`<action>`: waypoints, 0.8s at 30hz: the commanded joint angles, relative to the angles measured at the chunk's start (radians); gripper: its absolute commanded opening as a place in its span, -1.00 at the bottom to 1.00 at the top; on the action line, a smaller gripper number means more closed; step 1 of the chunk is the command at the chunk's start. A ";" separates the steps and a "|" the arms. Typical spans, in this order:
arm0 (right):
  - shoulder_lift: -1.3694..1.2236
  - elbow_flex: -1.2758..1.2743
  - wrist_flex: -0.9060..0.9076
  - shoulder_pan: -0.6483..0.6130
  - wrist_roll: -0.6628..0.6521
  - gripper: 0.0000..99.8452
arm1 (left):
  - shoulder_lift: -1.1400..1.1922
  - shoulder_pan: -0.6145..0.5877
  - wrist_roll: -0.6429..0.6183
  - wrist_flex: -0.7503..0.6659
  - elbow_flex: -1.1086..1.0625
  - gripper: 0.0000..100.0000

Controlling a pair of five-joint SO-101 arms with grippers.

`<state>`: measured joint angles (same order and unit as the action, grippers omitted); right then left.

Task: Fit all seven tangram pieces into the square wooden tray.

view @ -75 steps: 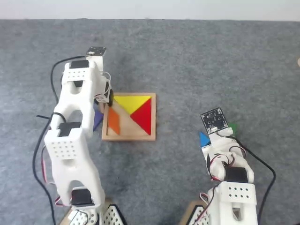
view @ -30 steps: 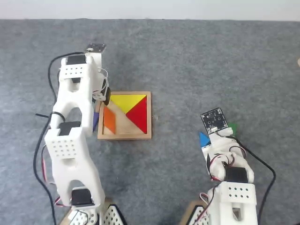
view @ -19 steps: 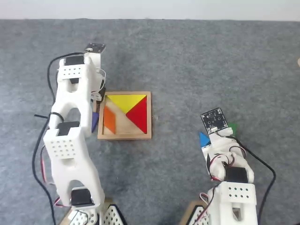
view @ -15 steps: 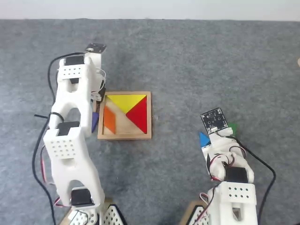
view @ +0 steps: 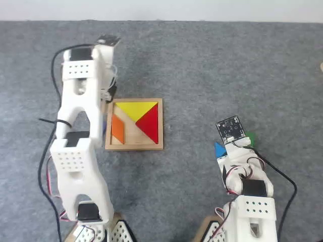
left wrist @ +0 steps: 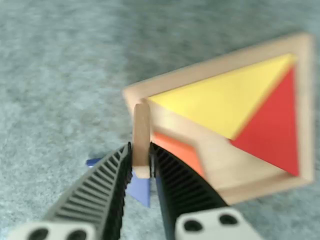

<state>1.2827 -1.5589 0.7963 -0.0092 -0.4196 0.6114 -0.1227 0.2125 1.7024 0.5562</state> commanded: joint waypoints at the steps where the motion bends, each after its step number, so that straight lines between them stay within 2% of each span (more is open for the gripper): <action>1: 0.016 0.021 -0.013 0.001 -0.014 -0.71 | -0.115 0.081 -0.018 0.054 -0.013 -0.96; 8: 0.016 0.021 -0.013 0.001 -0.014 -0.71 | -0.241 0.241 -0.011 0.018 -0.309 -0.96; 15: 0.016 0.021 -0.008 0.001 -0.014 -0.71 | -0.321 0.161 -0.083 -0.173 -0.533 -0.96; 24: 0.016 0.021 -0.008 0.001 -0.014 -0.71 | -0.339 0.149 -0.110 -0.261 -0.630 -0.95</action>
<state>1.2827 -1.5589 0.7963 -0.0092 -0.4227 0.3322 0.0199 0.1189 1.4630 -0.0729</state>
